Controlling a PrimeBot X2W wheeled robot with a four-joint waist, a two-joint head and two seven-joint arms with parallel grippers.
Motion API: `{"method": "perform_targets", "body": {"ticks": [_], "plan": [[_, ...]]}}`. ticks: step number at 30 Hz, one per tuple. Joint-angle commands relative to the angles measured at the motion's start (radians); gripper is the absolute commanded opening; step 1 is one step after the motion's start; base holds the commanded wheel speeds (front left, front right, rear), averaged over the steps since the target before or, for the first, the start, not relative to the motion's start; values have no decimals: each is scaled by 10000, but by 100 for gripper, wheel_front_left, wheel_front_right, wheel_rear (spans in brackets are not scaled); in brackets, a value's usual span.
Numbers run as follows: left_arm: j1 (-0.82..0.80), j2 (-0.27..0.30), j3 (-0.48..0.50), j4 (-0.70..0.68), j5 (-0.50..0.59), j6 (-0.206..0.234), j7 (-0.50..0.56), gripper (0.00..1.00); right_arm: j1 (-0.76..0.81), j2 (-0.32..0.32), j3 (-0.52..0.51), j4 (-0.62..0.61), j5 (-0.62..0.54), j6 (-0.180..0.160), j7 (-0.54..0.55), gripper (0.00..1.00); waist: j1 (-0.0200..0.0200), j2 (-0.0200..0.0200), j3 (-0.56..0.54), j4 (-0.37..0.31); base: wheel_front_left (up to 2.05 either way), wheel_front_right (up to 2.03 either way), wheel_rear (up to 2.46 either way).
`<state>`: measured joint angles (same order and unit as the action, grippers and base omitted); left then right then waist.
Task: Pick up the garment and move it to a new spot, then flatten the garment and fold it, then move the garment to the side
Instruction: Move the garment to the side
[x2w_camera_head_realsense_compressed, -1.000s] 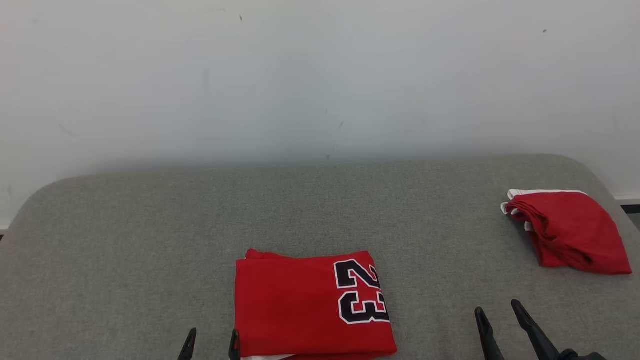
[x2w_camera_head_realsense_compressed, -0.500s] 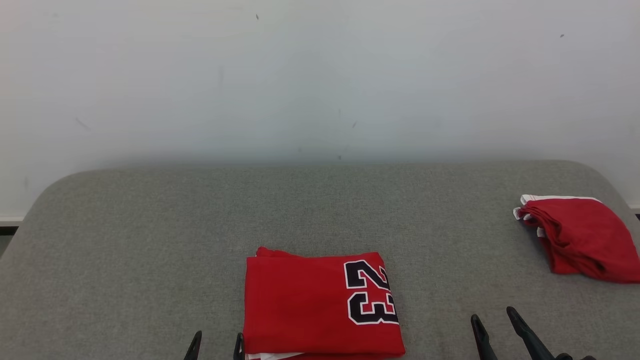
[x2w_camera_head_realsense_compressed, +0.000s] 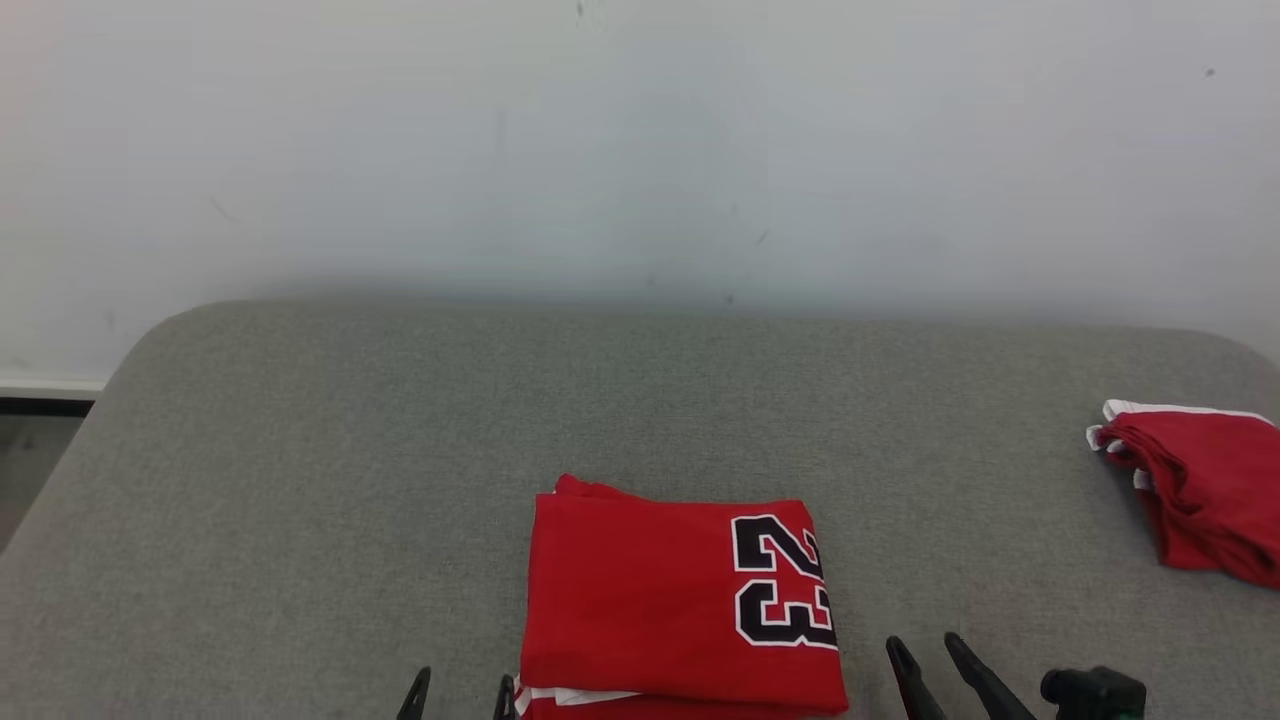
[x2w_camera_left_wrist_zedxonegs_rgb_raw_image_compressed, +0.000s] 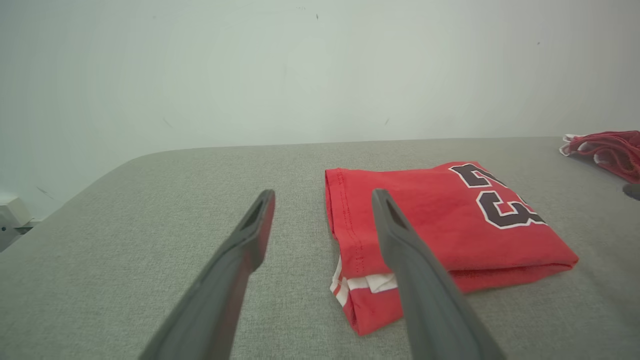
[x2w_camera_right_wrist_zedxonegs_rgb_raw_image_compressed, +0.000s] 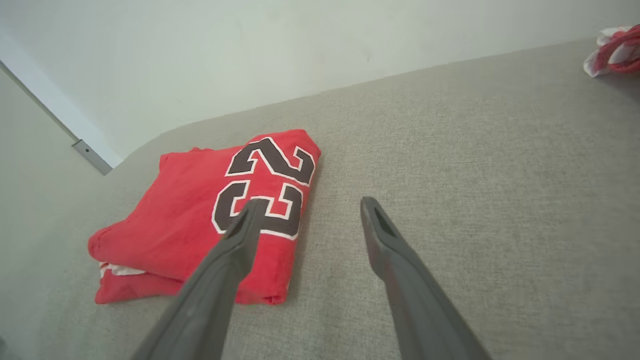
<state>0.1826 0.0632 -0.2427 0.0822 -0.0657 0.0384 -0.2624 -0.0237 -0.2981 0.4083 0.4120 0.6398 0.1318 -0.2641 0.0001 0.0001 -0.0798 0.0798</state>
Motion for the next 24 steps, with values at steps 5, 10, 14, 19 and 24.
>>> {"method": "perform_targets", "body": {"ticks": [5, 10, 14, 19, 24], "plan": [[-222, -64, -126, 40, 82, -67, -21, 100, -1184, -273, 1197, 779, 2659, -18, 374, 100, -1, -1, 423, 637, 0, 0, 0], [-348, -85, -257, 78, 122, -46, -21, 100, -1957, -704, 1975, 1025, 4949, -18, 1110, 100, -1, -1, 689, 1012, 0, 0, 0], [-419, -100, -360, 74, 135, 13, -21, 100, -2308, -945, 2343, 1287, 6126, -18, 1420, 100, -1, -1, 866, 1249, 0, 0, 0], [-501, -115, -443, 72, 131, 56, -21, 100, -2568, -1062, 2652, 1381, 7503, -18, 1927, 100, -1, -1, 1050, 1404, 0, 0, 0], [-607, -122, -455, 96, 180, 61, -21, 100, -2808, -1223, 2923, 1257, 7825, -18, 1827, 0, -1, -1, 1124, 1424, 0, 0, 0]]}}
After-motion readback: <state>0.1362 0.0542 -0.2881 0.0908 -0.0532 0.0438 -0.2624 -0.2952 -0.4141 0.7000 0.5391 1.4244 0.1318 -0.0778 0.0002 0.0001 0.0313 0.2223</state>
